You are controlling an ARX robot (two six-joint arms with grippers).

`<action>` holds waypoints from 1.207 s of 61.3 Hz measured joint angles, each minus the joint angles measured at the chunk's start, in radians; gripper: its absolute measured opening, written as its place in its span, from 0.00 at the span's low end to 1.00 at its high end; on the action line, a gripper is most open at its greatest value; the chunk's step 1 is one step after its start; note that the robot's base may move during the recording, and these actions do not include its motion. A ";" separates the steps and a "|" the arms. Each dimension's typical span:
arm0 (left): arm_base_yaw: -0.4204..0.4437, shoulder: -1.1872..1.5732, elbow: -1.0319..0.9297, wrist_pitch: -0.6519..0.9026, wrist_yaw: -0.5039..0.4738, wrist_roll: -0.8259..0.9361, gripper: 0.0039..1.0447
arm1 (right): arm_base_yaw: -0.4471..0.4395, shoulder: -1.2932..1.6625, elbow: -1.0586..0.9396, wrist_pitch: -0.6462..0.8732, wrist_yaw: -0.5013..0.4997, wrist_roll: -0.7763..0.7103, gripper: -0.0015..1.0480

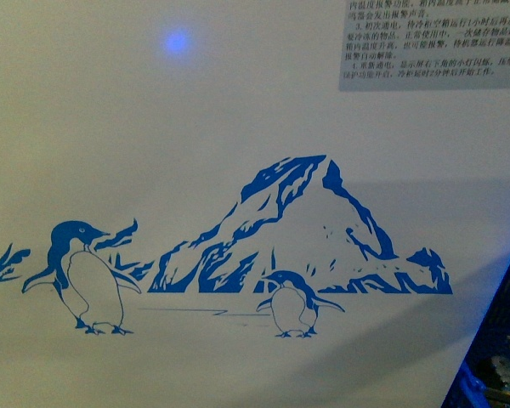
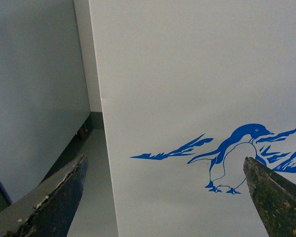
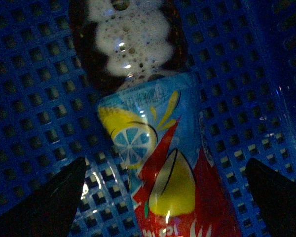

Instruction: Put drink in fridge

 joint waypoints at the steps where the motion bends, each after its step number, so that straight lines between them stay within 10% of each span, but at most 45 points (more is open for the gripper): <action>1: 0.000 0.000 0.000 0.000 0.000 0.000 0.92 | 0.000 0.005 0.007 -0.003 0.000 0.001 0.93; 40: 0.000 0.000 0.000 0.000 0.000 0.000 0.92 | -0.032 0.225 0.341 -0.200 -0.049 0.079 0.92; 74: 0.000 0.000 0.000 0.000 0.000 0.000 0.92 | -0.021 0.010 0.051 -0.138 -0.118 0.034 0.40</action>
